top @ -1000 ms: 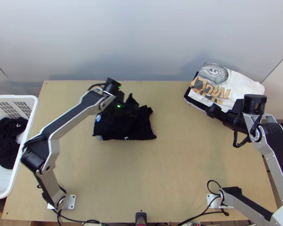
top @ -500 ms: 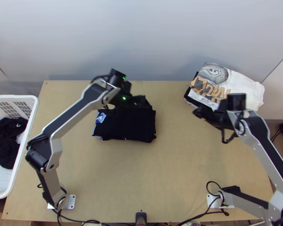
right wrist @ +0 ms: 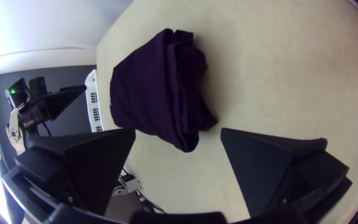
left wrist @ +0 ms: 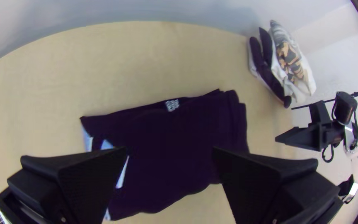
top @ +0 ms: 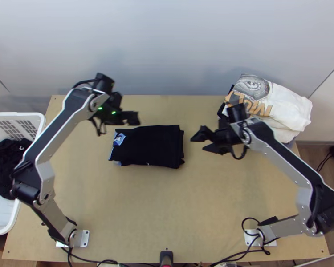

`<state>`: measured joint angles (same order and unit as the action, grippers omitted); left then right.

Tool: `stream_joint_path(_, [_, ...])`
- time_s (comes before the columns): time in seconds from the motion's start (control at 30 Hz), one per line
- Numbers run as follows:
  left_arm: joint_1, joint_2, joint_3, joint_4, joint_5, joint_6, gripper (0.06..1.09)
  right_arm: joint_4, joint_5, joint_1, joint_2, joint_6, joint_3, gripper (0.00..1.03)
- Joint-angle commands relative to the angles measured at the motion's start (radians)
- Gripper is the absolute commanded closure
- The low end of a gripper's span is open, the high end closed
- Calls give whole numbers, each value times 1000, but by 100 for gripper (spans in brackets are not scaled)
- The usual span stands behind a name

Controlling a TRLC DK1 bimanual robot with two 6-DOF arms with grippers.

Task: Fold the t-shirt

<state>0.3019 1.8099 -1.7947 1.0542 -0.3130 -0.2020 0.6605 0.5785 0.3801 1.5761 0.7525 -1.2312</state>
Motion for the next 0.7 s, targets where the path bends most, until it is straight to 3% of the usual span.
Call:
stream_joint_path(0.0, [-84, -101, 172, 63, 57, 93, 10, -107, 15, 49, 114, -76, -8, 4])
stream_joint_path(0.17, [-81, -158, 262, 50, 80, 78, 10, -187, 4, 23, 225, -134, 16, 4])
stream_joint_path(0.37, [-76, -224, 336, 20, 84, 69, 10, -282, -2, 48, 292, -133, 33, 4])
stream_joint_path(0.67, [-78, -247, 342, 15, 91, 50, 10, -299, -51, 97, 225, -99, -4, 4])
